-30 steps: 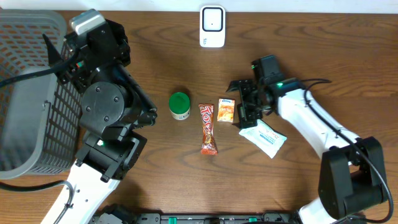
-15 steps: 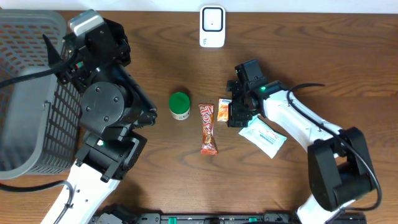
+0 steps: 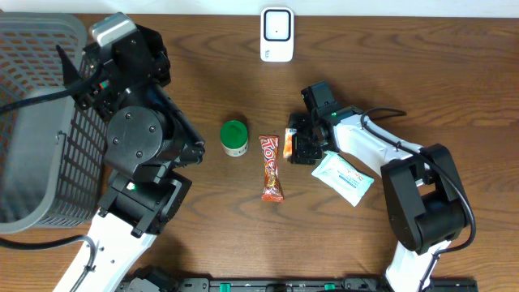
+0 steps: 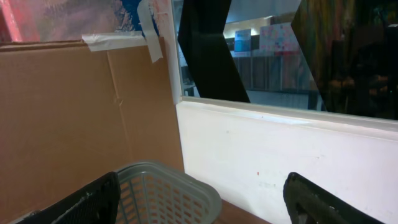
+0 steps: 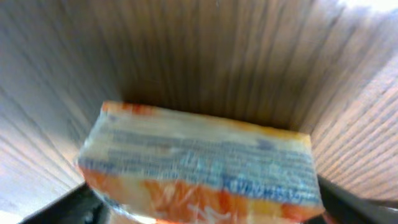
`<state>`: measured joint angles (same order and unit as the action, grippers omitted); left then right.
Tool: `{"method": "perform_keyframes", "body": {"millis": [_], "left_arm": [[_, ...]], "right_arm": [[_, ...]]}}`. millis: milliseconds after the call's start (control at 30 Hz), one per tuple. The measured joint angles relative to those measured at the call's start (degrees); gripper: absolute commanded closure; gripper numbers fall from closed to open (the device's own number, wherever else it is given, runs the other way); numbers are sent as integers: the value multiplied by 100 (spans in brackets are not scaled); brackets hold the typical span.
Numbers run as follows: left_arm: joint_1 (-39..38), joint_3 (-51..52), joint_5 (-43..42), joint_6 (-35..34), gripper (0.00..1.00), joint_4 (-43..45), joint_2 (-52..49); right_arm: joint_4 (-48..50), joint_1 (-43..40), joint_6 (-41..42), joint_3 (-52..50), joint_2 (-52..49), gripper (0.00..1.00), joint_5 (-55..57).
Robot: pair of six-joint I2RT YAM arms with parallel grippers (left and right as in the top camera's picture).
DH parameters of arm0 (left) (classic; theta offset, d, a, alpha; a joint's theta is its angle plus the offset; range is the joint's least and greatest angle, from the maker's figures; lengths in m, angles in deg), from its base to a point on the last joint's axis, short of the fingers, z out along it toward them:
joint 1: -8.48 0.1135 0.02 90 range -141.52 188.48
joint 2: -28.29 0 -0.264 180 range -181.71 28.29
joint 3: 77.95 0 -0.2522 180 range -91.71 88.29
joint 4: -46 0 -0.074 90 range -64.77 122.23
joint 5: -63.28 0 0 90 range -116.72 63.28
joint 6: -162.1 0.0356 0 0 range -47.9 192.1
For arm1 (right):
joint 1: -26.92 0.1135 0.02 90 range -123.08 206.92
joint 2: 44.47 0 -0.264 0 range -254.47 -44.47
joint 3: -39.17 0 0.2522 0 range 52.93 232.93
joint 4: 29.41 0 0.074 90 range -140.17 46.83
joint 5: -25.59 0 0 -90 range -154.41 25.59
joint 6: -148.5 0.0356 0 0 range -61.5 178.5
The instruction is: Scan the item barcode
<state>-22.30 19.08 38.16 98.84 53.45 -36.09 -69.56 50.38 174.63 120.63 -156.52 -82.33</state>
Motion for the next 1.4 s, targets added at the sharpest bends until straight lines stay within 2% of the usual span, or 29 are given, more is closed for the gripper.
{"method": "perform_keyframes", "body": {"millis": [167, 300, 567, 733, 867, 933, 1033, 1233, 1267, 1400], "left_arm": [[0, 0, 0, 0, 16, 0, 0], [0, 0, 0, 0, 16, 0, 0], [0, 0, 0, -42, 16, -87, 0], [0, 0, 0, -105, 16, -98, 0], [0, 0, 0, -122, 16, -129, 0], [0, 0, 0, -125, 16, -129, 0], [0, 0, 0, -125, 16, -131, 0], [0, 0, 0, -129, 16, -129, 0], [0, 0, 0, -129, 16, -131, 0], [0, 0, 0, -129, 16, -131, 0]], "right_arm": [[-7, -42, -254, 0, -7, 36, -39], [37, -197, -883, 9, -7, 36, -61], [-55, -621, -3228, 490, -9, 37, -31], [-824, -684, -4892, 1123, -9, 36, -66], [-1241, -684, -5807, 1294, -9, 36, -52], [-1403, -684, -6214, 1300, -9, 30, -48], [-1786, -684, -6780, 1300, -9, 1, 39], [-2098, -684, -7672, 1303, -9, 1, 354], [-2151, -684, -7777, 1318, -9, 4, 387], [-2481, -684, -8030, 1547, -9, 53, 466]]}}
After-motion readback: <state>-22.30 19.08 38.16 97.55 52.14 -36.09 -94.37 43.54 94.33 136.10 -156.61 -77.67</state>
